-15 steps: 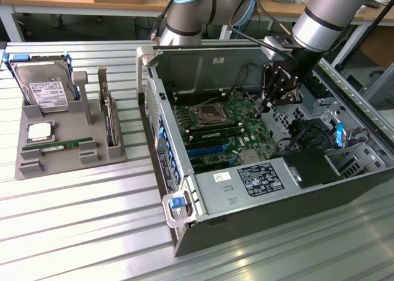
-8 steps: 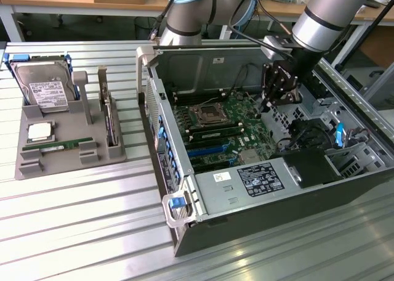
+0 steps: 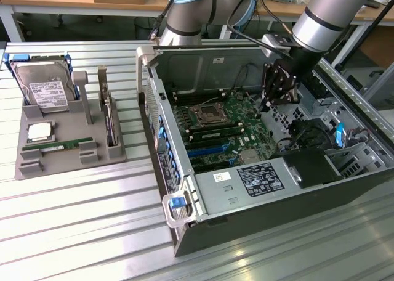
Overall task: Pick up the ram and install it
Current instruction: 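Press down the ram until it locks into place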
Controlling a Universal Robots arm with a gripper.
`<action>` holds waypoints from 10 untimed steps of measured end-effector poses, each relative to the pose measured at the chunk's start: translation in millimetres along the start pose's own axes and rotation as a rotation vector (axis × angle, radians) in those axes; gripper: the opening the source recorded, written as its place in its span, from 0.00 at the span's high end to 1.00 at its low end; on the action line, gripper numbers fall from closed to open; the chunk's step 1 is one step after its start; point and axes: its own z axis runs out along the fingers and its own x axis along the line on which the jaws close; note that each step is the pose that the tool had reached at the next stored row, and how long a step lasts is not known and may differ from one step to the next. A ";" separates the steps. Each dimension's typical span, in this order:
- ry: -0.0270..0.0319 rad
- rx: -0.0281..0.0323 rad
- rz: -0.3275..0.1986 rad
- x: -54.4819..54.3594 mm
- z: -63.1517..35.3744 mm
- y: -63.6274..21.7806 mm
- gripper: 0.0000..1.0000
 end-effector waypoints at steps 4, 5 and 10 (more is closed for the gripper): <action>-0.0138 0.0011 0.112 0.0 0.2 0.0 0.90; -0.0177 0.0014 0.144 0.0 0.2 0.0 0.90; -0.0304 0.0023 0.248 0.0 0.5 -0.1 0.90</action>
